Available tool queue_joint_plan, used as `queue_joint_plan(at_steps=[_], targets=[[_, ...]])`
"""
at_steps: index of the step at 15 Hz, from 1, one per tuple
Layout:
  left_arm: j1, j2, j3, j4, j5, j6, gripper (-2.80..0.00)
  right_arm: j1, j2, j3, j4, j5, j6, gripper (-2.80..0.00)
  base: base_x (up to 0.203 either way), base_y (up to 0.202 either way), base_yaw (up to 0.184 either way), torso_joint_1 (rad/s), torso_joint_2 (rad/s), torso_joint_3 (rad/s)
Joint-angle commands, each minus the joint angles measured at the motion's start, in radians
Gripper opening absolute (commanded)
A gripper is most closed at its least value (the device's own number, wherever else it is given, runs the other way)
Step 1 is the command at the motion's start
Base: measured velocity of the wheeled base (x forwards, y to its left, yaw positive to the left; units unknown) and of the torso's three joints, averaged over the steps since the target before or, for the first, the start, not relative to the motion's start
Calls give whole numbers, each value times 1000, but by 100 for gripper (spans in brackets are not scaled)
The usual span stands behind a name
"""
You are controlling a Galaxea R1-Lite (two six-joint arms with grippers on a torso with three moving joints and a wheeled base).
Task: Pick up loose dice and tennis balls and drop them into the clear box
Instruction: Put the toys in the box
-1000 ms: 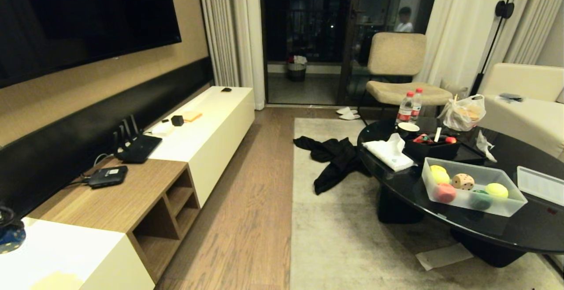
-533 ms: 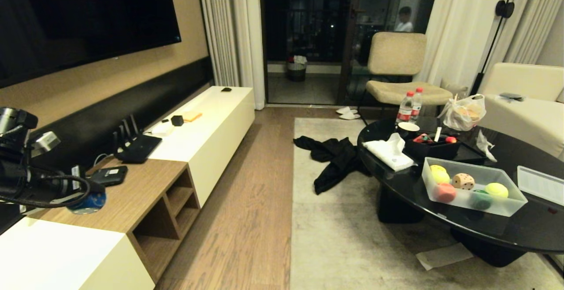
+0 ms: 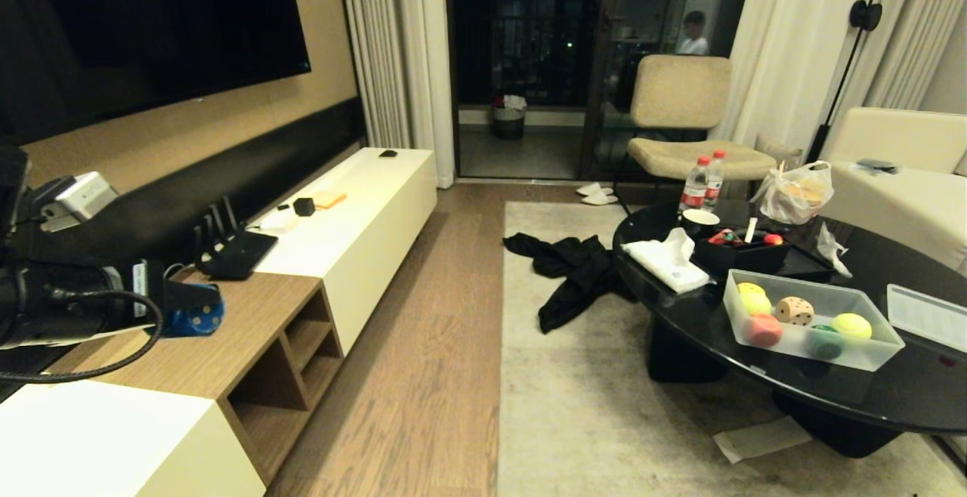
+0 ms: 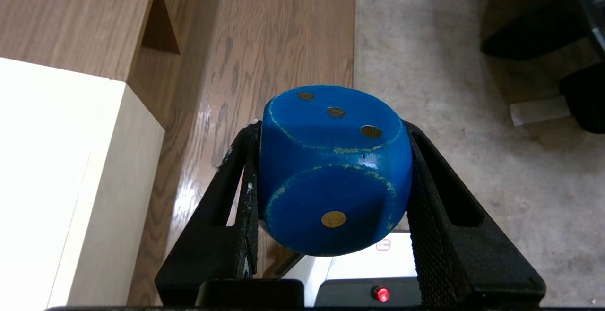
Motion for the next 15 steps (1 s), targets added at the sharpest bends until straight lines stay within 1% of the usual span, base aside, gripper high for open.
queue_joint_plan(at_steps=[1,4,5,7,9,11,15], targets=[[-13,-174,87,0,1,6,-280,0,1,0,0,0,0,-280,0,0,0,0,0,0],[-18,-330,213,-3,7,26,-280,0,1,1,0,0,0,-280,0,0,0,0,0,0],[-4,-374,252,-4,13,28,-280,0,1,2,0,0,0,-280,0,0,0,0,0,0],[68,-458,322,-6,29,45,-280,0,1,0,0,0,0,-280,0,0,0,0,0,0],[103,-545,379,-7,32,84,-280,0,1,2,0,0,0,-280,0,0,0,0,0,0],[111,-640,437,-7,32,114,-280,0,1,1,0,0,0,-280,0,0,0,0,0,0],[114,-830,559,-7,38,127,-280,0,1,1,0,0,0,-280,0,0,0,0,0,0]])
